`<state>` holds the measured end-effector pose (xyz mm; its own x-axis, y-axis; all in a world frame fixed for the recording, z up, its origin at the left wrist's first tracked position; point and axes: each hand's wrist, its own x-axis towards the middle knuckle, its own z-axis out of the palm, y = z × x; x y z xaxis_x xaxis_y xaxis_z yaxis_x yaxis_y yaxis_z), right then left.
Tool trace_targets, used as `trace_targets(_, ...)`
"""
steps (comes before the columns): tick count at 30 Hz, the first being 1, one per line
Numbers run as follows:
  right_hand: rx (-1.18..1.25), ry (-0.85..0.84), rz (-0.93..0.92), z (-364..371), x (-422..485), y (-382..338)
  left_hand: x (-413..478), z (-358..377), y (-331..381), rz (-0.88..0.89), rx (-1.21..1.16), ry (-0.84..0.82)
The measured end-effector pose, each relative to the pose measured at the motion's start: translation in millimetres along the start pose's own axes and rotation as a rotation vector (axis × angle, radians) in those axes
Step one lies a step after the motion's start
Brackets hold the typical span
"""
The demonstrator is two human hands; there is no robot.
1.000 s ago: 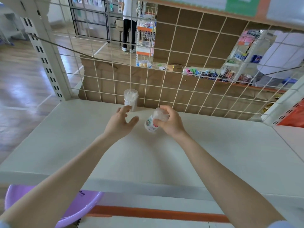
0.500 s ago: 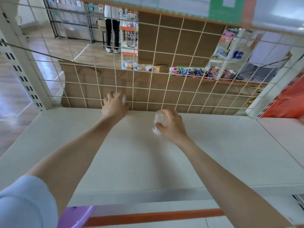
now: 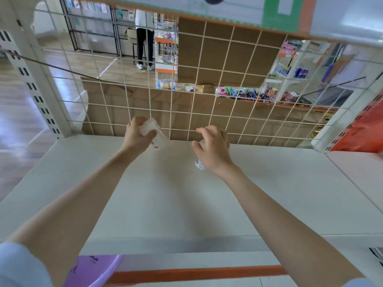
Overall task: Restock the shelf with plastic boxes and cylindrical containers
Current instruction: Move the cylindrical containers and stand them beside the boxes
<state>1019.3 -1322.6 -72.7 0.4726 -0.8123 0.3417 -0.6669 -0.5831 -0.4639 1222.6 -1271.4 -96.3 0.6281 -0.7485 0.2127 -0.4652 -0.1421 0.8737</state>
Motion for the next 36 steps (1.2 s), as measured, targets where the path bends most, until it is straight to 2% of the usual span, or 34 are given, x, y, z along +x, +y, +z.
trace_targets(3, 0.089, 0.022, -0.088, -4, 4, -15, -12, -14, 7, -0.043, -0.243, -0.085)
trace_targets(5, 0.229, -0.02, -0.075, -7, 6, -24, -23, -22, 15, -0.041, -0.4, -0.191)
trace_targets(10, 0.639, -0.411, 0.007, -6, 1, -42, -48, -44, 31, 0.036, -0.722, -0.418)
trace_targets(13, 0.754, -0.54, 0.005, -2, -6, -45, -57, -51, 35, 0.064, -0.766, -0.461)
trace_targets(16, 0.842, -0.541, 0.079, -1, -10, -46, -63, -51, 37, 0.05, -0.651, -0.397)
trace_targets(19, 1.092, -0.565, 0.24, -4, -14, -50, -66, -48, 39, 0.009, -0.5, -0.305)
trace_targets(22, 1.333, -0.629, 0.412, -8, -19, -52, -68, -49, 39, -0.076, -0.647, -0.323)
trace_targets(28, 1.328, -0.717, 0.488, -8, -27, -49, -74, -52, 37, -0.106, -0.71, -0.425)
trace_targets(31, 1.204, -0.605, 0.44, -8, -31, -48, -76, -51, 39, -0.12, -0.666, -0.385)
trace_targets(34, 0.914, -0.281, 0.274, -13, -26, -40, -78, -51, 38, -0.139, -0.538, -0.31)
trace_targets(36, 0.833, -0.086, 0.246, -19, -18, -30, -78, -48, 34, -0.15, -0.42, -0.234)
